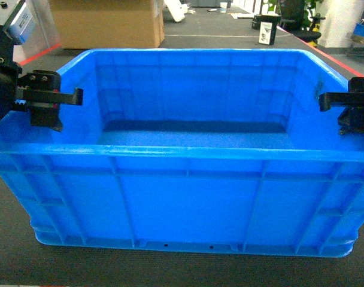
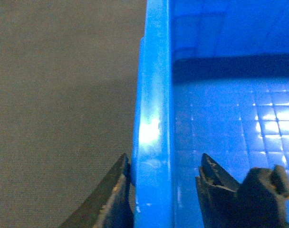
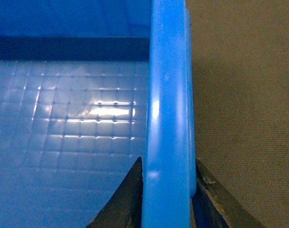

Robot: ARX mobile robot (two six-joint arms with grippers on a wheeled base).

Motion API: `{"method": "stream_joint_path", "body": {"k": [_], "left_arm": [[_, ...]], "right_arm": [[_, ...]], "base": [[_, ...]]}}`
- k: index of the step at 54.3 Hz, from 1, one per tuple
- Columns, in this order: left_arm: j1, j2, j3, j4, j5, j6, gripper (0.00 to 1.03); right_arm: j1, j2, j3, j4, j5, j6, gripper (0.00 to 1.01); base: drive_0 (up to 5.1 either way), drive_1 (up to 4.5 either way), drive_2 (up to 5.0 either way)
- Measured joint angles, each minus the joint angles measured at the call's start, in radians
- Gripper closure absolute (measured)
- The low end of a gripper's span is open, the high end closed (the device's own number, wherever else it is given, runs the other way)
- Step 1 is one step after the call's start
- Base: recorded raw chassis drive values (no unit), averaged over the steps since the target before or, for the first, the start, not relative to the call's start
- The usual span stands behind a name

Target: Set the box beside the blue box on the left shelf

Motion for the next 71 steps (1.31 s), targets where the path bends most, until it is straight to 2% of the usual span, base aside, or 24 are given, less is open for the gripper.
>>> {"method": "stream_joint_path", "body": {"k": [7,12,20,26,33,41,48,55,61,66,71], "left_arm": [[0.006,-0.004,0.001,0.008,-0.01,-0.005,0.8],[0.0,-0.03,-0.043,0.091,-0.007,-0.007,0.89],[-0.024,-0.122,-0.168,0.248,-0.021,-0.019,0.9],[-0.053,-0.24,-0.268,0.365,-0.052,-0.032,0.9],[-0.087,-0.346,-0.353,0.451,-0.093,-0.031,0.9],[-0.149,-0.458,-0.486,0.6,-0.178,0.007,0.9],[-0.215,-0.533,-0.602,0.698,-0.268,0.041,0.9],[-0.289,-0.616,-0.672,0.74,-0.35,0.072,0.9],[-0.365,-0.726,-0.702,0.744,-0.429,0.101,0.9],[-0.394,-0.775,-0.708,0.723,-0.451,0.11,0.9],[-0.397,-0.801,-0.709,0.678,-0.452,0.108,0.9]], "right_arm": [[0.0,0.0,-0.007,0.029,0.002,0.002,0.79],[0.0,-0.018,-0.048,0.084,0.001,0.009,0.79],[0.002,-0.096,-0.147,0.198,0.002,0.014,0.8],[0.013,-0.216,-0.219,0.261,0.029,0.006,0.8],[0.03,-0.328,-0.27,0.283,0.063,0.0,0.8],[0.049,-0.458,-0.348,0.283,0.087,0.008,0.8],[0.086,-0.575,-0.428,0.249,0.139,0.029,0.8],[0.12,-0.697,-0.479,0.2,0.192,0.035,0.8],[0.162,-0.828,-0.513,0.17,0.258,0.03,0.8],[0.179,-0.872,-0.527,0.16,0.28,0.03,0.81],[0.193,-0.879,-0.541,0.161,0.298,0.028,0.81]], "base": [[0.0,0.0,0.0],[0.0,0.0,0.0],[0.0,0.0,0.0],[0.0,0.0,0.0],[0.0,0.0,0.0],[0.0,0.0,0.0],[0.0,0.0,0.0],[0.0,0.0,0.0],[0.0,0.0,0.0],[0.0,0.0,0.0],[0.0,0.0,0.0]]}}
